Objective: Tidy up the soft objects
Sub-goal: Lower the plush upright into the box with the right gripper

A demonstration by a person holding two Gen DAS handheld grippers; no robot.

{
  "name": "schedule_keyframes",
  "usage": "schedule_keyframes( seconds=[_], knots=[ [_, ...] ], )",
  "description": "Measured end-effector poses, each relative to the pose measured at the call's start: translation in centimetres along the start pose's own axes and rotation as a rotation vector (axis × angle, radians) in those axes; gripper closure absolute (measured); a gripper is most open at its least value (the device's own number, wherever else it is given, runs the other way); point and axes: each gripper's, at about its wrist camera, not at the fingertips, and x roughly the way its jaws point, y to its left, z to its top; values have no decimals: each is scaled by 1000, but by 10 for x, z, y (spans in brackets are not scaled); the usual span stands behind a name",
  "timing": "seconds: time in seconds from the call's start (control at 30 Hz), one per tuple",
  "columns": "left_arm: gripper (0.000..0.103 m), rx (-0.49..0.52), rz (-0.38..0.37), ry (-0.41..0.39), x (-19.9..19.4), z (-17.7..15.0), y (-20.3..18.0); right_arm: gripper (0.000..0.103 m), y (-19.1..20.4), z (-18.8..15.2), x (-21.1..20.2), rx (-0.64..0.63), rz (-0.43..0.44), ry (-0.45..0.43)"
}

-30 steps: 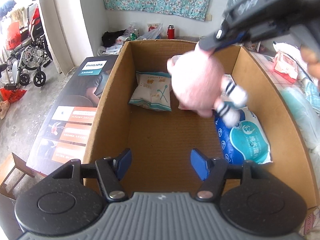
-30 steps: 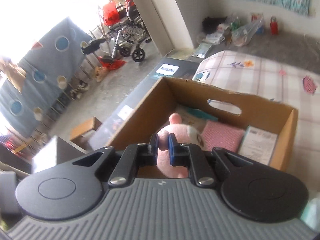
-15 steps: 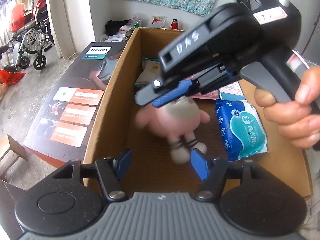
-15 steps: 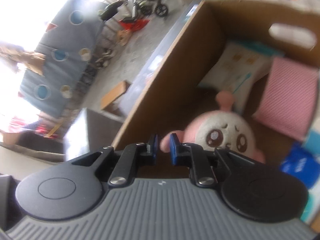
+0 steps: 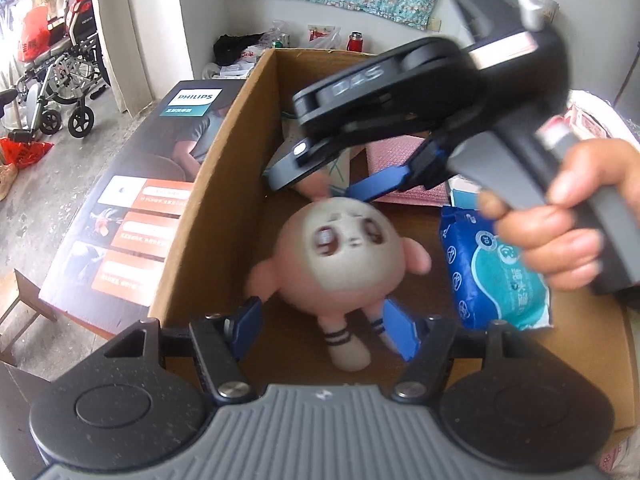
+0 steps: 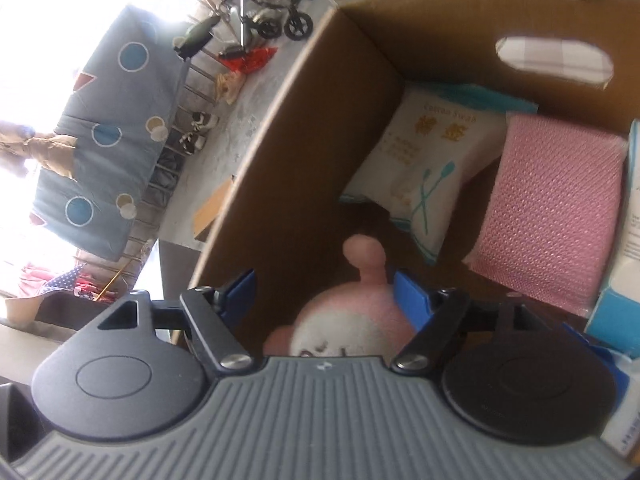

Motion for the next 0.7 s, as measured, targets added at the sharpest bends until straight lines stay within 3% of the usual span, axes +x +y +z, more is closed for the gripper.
schedule_keyframes(
  seconds=[0.13,0.2,0.27,0.47,0.7],
  knots=[
    [36,-6,-12,38,10,5,-5,28,-8,3,19,19,22,57],
    [36,-9,-19,57,17,7,-7,31,-8,0,25,-2,-11,84],
    [36,-25,-28,89,25,9,-8,38,-9,-4,25,-18,-38,86],
    [39,-134,-95,202,51,16,0,42,-9,-10,8,-46,-71,75],
    [40,-141,-166,211,56,25,-11,43,-7,-17,-14,-65,-164,62]
  ],
)
